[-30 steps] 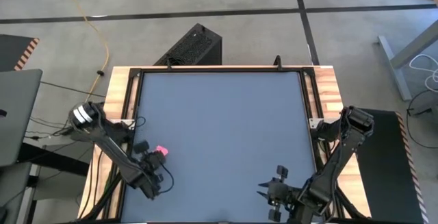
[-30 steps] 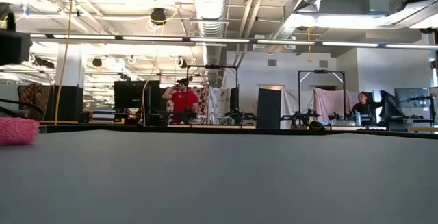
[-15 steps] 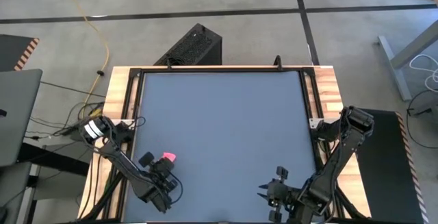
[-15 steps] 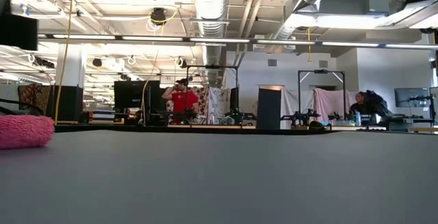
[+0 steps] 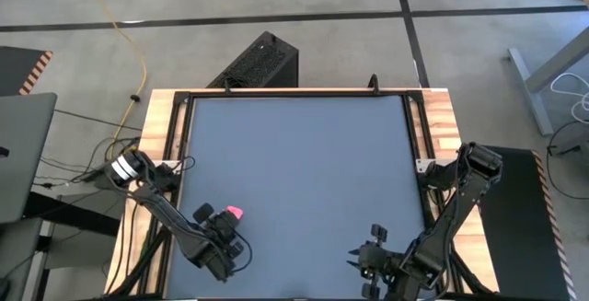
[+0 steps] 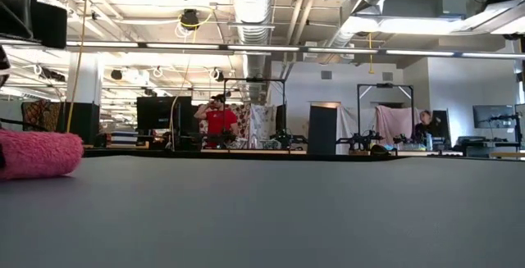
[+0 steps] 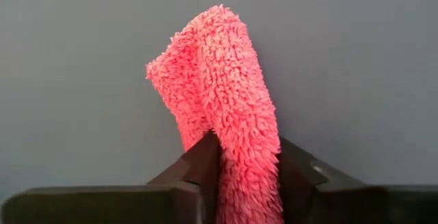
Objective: Roll towel
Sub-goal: Roll the microfiber towel, then return to Home Position
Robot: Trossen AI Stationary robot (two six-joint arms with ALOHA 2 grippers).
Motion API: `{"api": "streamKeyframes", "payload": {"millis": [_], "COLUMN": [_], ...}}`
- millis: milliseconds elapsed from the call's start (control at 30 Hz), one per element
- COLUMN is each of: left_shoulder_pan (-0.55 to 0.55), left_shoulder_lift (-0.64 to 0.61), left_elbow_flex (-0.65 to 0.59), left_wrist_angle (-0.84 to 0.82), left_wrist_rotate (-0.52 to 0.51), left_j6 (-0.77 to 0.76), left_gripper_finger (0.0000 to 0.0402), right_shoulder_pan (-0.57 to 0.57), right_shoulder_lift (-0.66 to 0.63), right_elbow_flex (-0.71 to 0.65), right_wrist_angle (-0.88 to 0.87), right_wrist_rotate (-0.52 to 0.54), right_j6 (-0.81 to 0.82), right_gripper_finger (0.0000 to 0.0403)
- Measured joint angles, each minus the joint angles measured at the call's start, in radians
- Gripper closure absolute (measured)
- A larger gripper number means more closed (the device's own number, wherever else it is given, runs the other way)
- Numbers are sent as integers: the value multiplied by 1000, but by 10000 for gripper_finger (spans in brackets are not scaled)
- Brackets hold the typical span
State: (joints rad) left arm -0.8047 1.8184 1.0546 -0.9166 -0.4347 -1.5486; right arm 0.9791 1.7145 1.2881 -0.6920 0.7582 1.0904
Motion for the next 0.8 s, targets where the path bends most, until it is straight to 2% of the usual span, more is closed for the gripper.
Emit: {"api": "streamKeyframes", "payload": {"millis": [167, 300, 600, 800], "left_shoulder_pan": [0, 0, 0, 4], "left_shoulder_lift": [-26, -62, -173, -224], "left_elbow_flex": [0, 0, 0, 0], "left_wrist_angle": [-57, -78, -81, -60], "left_wrist_rotate": [17, 32, -6, -120], "left_j6": [2, 5, 48, 108], "left_gripper_finger": [260, 239, 234, 234], "right_shoulder_pan": [0, 0, -15, -37], "right_shoulder_lift": [0, 0, 0, 0], "right_elbow_flex": [0, 0, 0, 0], "right_wrist_angle": [-3, -3, -4, -4], "right_wrist_rotate": [0, 0, -29, -66], "right_j6": [-2, -2, -1, 1], "right_gripper_finger": [269, 269, 269, 269]}}
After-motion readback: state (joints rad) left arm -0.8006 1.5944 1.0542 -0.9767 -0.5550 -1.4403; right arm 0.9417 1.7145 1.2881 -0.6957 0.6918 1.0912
